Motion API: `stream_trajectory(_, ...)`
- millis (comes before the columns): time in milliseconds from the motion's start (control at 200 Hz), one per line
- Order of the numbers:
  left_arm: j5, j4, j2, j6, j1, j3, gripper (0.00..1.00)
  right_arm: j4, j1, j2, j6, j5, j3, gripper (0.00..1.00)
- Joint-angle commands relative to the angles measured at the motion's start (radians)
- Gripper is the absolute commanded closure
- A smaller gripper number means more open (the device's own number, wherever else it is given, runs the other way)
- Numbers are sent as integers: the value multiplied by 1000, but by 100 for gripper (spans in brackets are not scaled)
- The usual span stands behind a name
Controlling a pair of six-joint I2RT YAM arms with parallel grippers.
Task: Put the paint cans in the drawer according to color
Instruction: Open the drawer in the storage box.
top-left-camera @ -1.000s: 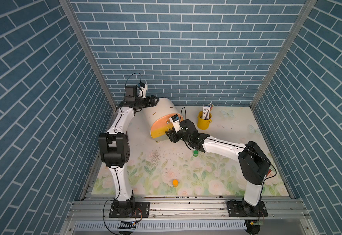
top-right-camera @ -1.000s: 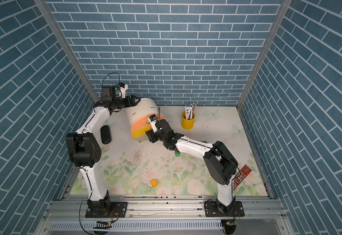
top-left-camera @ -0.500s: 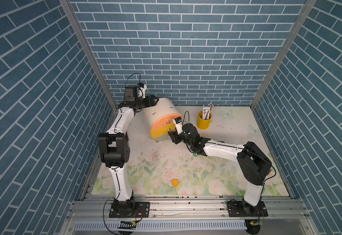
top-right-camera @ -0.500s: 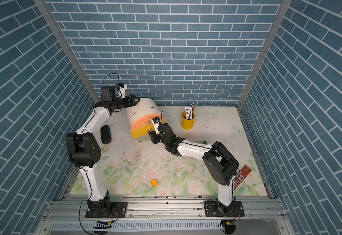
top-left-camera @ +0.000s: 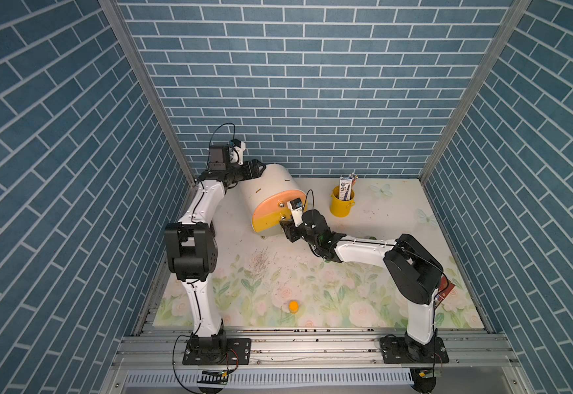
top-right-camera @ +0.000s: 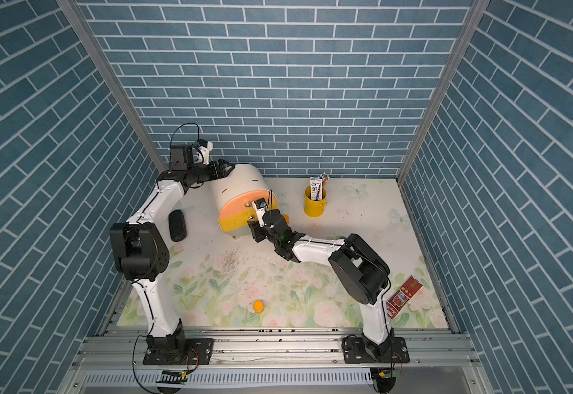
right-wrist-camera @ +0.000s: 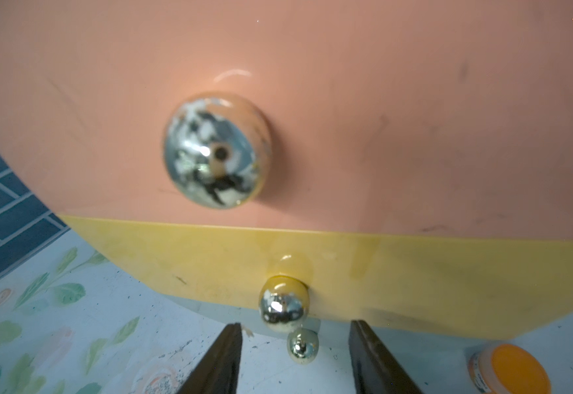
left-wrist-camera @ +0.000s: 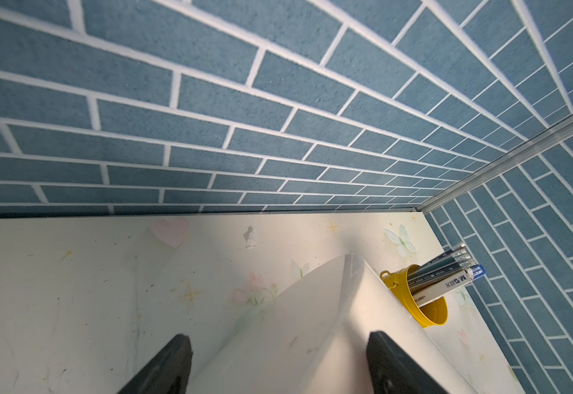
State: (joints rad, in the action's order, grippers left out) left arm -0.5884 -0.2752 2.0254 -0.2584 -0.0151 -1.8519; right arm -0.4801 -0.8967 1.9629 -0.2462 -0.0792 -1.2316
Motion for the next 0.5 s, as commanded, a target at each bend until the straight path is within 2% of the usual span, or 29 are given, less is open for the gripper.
stream_trajectory(0, -2, -53, -14, -3, 3, 25, 15, -41, -2, 26, -5, -23, -38, 49)
stream_trajectory(495, -4, -58, -19, -3, 4, 23, 15, -50, -3, 62, -25, -40, -70, 63)
